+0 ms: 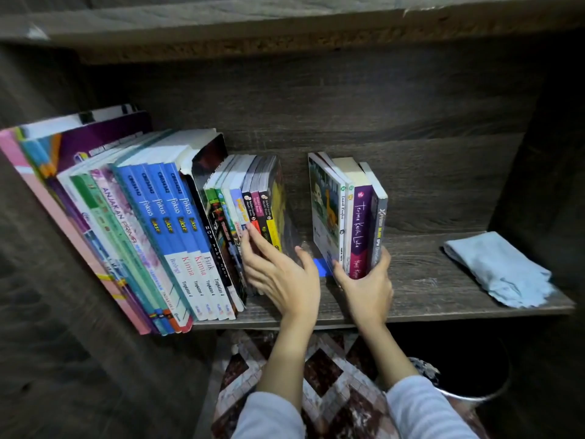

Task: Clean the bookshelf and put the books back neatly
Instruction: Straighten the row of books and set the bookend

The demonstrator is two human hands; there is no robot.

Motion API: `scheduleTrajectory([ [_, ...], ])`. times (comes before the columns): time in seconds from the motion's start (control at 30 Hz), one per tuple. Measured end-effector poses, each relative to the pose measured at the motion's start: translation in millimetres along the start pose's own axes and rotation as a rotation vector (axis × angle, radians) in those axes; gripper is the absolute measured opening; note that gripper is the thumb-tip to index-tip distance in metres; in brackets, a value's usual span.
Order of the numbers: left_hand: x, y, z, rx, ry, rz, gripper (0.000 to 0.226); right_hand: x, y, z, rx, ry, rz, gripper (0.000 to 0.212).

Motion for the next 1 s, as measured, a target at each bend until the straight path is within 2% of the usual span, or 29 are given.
scheduleTrajectory([
  [0.23, 4.7, 0.0, 5.5, 0.02, -0.096, 0.085, 0.079, 0.7, -1.5, 0.1, -0.007, -0.004, 0.003, 0.086],
  [0.3, 2.3, -2.2, 3.6, -0.034, -0.082, 0.156, 0.072, 0.7, -1.7, 0.0, -0.01, 0.001, 0.003, 0.087],
  [0.4, 1.5, -4.3, -1.0, -0.238, 0.07, 0.195, 0.066, 1.9, -1.2, -1.8, -0.024, 0.002, -0.007, 0.088],
  [0.5, -4.6, -8.1, -10.2, -0.322, 0.227, 0.102, 0.06, 2.6, -1.5, -3.8, -0.034, 0.028, -0.033, 0.095],
  [0.67, -1.3, -8.0, -12.3, -0.346, 0.216, 0.067, 0.038, 2.2, -1.7, -5.6, -0.025, 0.023, -0.03, 0.091],
  [1.0, -1.1, 5.8, -24.2, -0.313, 0.262, 0.106, 0.032, -21.3, -39.8, 13.3, -0.144, 0.076, -0.133, 0.087],
])
Point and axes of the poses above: each hand's wrist, its own z-axis away from the middle knuckle, its own y-axis out of the back of the hand, x = y × z, the point moved 5 cm from there along -z, towards the middle knuckle, and after that the axes turned 11 degrees about y, right-handed, at the moved point
